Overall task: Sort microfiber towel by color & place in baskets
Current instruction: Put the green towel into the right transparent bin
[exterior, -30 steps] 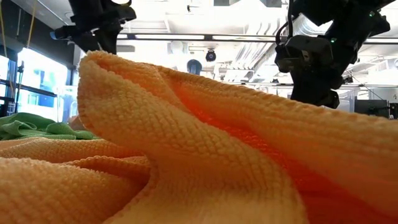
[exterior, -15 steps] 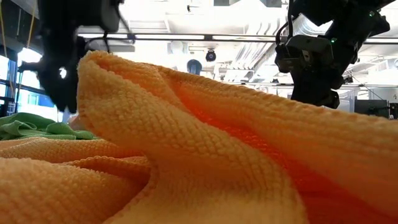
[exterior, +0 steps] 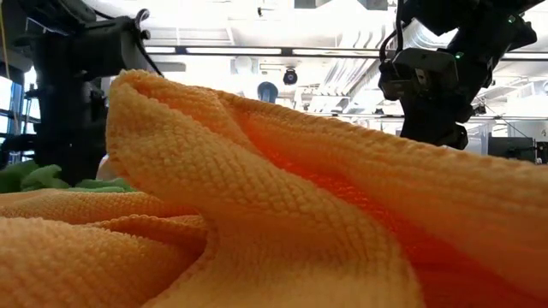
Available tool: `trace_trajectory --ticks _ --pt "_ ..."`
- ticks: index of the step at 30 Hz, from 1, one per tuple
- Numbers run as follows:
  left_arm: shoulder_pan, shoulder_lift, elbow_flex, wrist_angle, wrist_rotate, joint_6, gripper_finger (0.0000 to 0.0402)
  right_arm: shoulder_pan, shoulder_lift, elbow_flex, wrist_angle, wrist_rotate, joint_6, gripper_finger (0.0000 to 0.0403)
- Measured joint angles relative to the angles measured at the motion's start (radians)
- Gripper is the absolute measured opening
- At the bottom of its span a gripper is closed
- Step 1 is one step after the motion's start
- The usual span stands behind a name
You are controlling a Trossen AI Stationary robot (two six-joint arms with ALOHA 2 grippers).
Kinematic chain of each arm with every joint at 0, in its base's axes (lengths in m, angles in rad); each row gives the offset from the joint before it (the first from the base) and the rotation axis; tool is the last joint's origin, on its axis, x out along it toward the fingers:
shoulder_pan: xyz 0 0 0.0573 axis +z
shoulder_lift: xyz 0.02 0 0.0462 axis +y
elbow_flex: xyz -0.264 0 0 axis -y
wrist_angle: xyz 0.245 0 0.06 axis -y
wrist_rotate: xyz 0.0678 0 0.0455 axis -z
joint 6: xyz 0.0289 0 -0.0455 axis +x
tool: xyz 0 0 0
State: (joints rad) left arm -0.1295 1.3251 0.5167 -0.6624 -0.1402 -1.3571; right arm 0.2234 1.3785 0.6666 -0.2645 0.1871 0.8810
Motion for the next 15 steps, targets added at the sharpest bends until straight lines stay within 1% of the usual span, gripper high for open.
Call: trace_trajectory --ticks 2,3,6,11,13,15 --pt "-0.006 -0.004 0.02 0.016 -0.001 0.02 0.0025 0.0 0.0 0.0 0.001 0.0 0.0 0.0" --pt "-0.009 -0.008 0.032 0.013 -0.008 0.031 0.0014 0.0 0.0 0.0 0.002 0.0 0.0 0.0" --pt "-0.018 -0.008 0.102 0.031 -0.035 0.083 0.001 0.0 0.0 0.0 0.005 -0.003 0.0 0.0" --pt "-0.025 -0.008 0.248 0.017 -0.092 0.208 0.0003 0.006 -0.01 0.0 0.037 -0.026 -0.024 0.0" --pt "-0.025 -0.008 0.311 0.017 -0.108 0.255 0.0002 0.018 -0.033 0.0 0.053 0.0 -0.046 0.0" --pt "-0.025 -0.008 0.366 0.003 -0.117 0.3 0.0002 0.034 -0.068 0.0 0.063 0.058 -0.062 0.0"
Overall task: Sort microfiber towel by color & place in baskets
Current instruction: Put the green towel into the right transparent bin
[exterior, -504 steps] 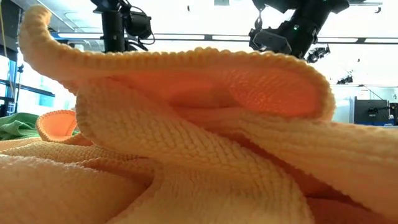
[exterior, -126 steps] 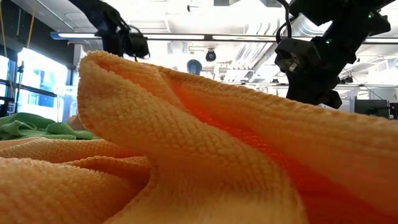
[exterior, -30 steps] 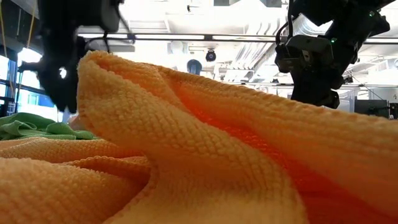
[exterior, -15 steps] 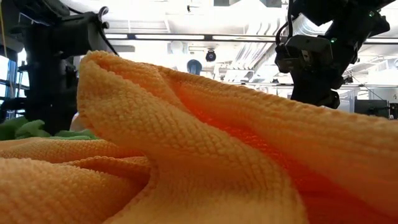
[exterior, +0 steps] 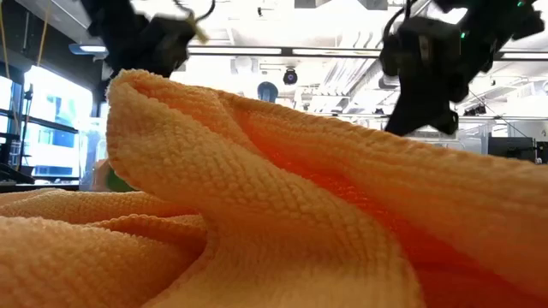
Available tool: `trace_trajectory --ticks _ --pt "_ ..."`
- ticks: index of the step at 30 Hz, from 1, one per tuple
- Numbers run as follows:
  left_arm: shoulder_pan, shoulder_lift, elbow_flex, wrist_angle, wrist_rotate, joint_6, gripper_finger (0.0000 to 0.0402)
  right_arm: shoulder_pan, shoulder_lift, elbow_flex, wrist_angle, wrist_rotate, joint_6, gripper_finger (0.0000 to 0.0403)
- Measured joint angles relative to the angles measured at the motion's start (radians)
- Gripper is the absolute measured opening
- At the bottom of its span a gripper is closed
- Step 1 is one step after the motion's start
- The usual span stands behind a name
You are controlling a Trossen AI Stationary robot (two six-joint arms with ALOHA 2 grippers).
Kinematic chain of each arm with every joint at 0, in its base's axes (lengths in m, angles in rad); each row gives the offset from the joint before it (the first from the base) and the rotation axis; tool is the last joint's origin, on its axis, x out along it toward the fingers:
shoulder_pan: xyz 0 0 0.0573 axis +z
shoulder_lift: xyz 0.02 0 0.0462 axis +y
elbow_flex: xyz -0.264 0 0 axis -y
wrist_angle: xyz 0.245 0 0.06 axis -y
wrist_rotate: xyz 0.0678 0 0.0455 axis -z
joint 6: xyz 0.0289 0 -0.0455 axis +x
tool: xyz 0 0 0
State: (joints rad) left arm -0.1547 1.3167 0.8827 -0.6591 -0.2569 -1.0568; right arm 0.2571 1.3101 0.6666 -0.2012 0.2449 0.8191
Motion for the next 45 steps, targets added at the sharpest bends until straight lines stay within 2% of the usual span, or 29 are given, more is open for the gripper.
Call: trace_trajectory --ticks 3,7,13,18,21,25,32,36,40,45 --pt "0.0 0.0 0.075 0.006 -0.013 0.041 0.0001 0.026 -0.065 0.0 0.02 0.092 -0.059 0.0" --pt "0.0 0.0 0.153 0.005 -0.015 0.049 0.0001 0.044 -0.146 0.0 0.081 0.148 -0.16 0.0" --pt "0.004 0.0 0.231 0.041 -0.015 0.043 0.0001 0.045 -0.218 0.0 0.237 0.149 -0.376 0.0" --pt "0.013 0.027 0.273 0.045 -0.015 0.037 0.0 0.045 -0.224 0.0 0.435 0.089 -0.54 0.0006" --pt "0.013 0.08 0.311 0.045 -0.002 0.038 0.0 0.045 -0.211 0.001 0.529 0.075 -0.653 0.0029" --pt "0.013 0.179 0.369 0.04 0.047 0.044 0.0 0.044 -0.197 0.001 0.595 0.105 -0.731 0.0079" --pt "0.024 0.328 0.518 0.03 0.124 0.112 0.0 0.044 -0.197 0.001 0.587 0.125 -0.825 0.018" --pt "0.036 0.396 0.628 0.026 0.15 0.179 0.0 0.044 -0.19 0.001 0.561 0.126 -0.878 0.0224" --pt "0.059 0.448 0.725 0.023 0.171 0.238 0.0 0.035 -0.191 0.001 0.495 0.147 -0.881 0.0244" --pt "0.079 0.482 0.818 0.024 0.176 0.303 0.0 0.022 -0.191 0.0 0.436 0.15 -0.88 0.0245"
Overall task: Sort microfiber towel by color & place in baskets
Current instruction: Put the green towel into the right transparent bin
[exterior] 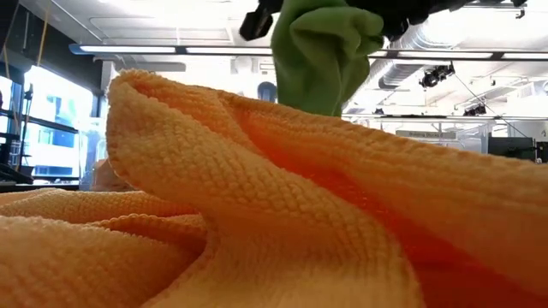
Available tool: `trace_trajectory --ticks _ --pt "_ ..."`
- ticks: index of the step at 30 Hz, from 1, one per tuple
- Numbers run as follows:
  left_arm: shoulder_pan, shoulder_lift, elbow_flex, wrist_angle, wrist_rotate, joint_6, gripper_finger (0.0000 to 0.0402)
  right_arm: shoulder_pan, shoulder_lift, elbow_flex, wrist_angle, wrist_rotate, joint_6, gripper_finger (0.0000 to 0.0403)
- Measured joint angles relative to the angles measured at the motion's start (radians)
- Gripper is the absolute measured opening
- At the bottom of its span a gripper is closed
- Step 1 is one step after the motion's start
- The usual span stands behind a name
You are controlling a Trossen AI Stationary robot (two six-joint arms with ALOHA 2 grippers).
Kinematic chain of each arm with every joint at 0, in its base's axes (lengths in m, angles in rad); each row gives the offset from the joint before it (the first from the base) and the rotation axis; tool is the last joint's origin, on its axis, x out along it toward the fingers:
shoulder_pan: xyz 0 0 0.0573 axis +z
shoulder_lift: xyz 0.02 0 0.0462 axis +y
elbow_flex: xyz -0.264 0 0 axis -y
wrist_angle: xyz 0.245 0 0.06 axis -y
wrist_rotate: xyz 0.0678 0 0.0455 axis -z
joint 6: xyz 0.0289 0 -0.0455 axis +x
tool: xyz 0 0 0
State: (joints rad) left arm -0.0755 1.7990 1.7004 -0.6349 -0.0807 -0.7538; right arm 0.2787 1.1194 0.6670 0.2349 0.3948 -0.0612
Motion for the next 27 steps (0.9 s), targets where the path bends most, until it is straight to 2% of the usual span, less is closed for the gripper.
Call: trace_trajectory --ticks 12,16,22,23,24,27 --pt "0.013 0.007 0.043 0.058 -0.005 0.034 0.0 -0.032 0.0 0.0 -0.035 0.025 0.009 0.0237" --pt "0.013 0.01 0.043 0.06 -0.014 0.031 0.0 -0.033 0.0 0.0 -0.04 0.025 0.008 0.0181" --pt "0.018 0.012 0.043 0.058 -0.021 0.05 0.0006 -0.037 -0.001 0.0 -0.068 0.015 0.012 0.0034" --pt "0.018 0.013 0.043 0.055 -0.034 0.056 0.0008 -0.037 -0.001 0.0 -0.079 0.013 0.012 0.002" --pt "0.018 0.014 0.043 0.054 -0.057 0.057 0.001 -0.037 -0.001 0.0 -0.089 0.013 0.011 0.0014" --pt "0.019 0.014 0.043 0.057 -0.1 0.06 0.0022 -0.038 -0.001 0.001 -0.122 0.01 0.04 0.0031"
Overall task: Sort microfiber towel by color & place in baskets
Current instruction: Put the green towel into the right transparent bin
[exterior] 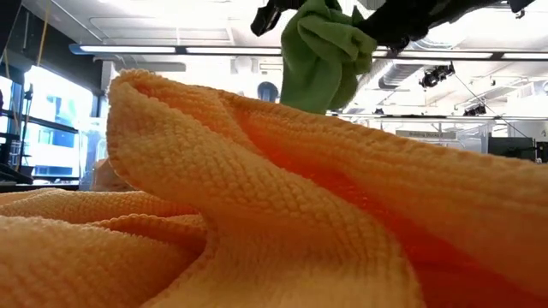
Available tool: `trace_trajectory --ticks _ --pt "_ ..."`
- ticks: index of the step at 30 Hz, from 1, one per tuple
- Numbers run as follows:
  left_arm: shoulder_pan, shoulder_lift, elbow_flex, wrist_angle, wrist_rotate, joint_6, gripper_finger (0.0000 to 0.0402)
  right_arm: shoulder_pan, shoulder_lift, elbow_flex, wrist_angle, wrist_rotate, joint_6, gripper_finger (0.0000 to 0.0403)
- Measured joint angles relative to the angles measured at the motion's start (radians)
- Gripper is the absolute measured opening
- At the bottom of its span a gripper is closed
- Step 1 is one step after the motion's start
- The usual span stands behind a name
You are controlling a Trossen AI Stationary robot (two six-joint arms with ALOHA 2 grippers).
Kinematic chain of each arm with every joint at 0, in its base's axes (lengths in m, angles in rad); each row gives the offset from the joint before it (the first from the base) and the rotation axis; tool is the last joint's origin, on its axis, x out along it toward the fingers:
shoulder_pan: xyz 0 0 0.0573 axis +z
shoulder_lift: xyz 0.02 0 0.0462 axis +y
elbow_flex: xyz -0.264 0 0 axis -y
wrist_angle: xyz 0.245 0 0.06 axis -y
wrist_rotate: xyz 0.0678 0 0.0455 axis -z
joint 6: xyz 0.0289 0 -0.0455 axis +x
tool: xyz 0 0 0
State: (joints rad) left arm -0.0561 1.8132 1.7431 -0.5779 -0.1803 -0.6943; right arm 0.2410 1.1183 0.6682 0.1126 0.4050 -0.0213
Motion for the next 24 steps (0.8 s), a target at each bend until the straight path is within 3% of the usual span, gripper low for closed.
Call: trace_trajectory --ticks 3,9,13,19,24 --pt "0.012 -0.002 0.0 0.008 -0.009 0.015 0.004 0.001 0.002 -0.002 -0.04 -0.013 0.023 0.0038" --pt "0.043 -0.007 0.0 -0.023 -0.01 0.055 0.0087 0.001 -0.003 -0.002 -0.094 -0.011 0.063 0.0007" --pt "0.074 -0.025 0.0 -0.127 -0.01 0.075 0.0106 0.001 -0.048 -0.002 -0.142 0.061 0.105 0.0007" --pt "0.062 -0.03 -0.001 -0.347 -0.14 0.105 0.0104 0.001 -0.219 -0.002 -0.232 0.187 0.171 0.0006" --pt "0.017 -0.037 -0.093 -0.335 -0.196 0.124 0.0096 -0.007 -0.397 -0.002 -0.275 0.286 0.207 0.0005"
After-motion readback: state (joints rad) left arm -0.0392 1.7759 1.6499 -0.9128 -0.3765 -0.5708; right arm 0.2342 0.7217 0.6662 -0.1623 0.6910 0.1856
